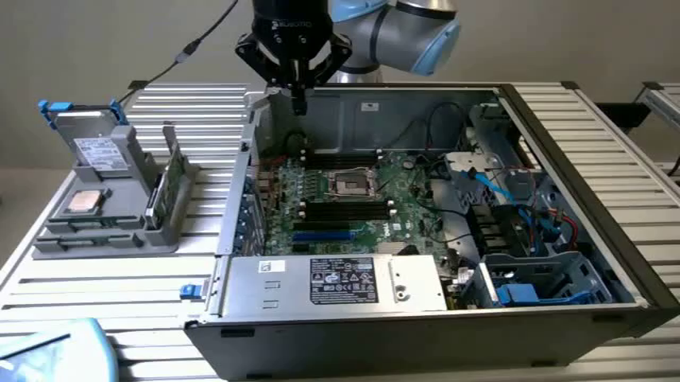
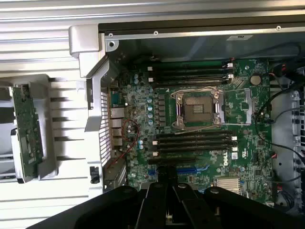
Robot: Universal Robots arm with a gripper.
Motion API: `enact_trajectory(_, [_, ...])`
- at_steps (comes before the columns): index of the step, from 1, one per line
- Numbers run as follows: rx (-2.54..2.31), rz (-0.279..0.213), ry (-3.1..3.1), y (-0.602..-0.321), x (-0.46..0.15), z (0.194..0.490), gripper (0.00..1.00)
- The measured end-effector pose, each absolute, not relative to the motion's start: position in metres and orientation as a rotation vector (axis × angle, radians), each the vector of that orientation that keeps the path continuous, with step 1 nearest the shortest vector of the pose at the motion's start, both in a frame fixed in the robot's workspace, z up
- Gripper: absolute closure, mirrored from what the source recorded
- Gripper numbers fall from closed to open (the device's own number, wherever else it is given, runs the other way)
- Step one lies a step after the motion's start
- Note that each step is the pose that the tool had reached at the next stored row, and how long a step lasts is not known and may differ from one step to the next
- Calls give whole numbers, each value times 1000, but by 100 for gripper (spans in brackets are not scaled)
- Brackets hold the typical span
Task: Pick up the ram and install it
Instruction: 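Reach for the ram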
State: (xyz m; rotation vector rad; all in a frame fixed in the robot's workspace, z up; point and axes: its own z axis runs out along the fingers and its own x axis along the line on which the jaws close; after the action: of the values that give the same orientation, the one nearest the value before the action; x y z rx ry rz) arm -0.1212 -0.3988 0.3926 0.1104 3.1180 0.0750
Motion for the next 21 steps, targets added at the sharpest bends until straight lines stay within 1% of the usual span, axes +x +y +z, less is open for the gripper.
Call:
enact_trajectory(14, [111,75,3118,-399,-122,393,90])
enact_trajectory(21, [110,75,3118,-399,-147,393,90])
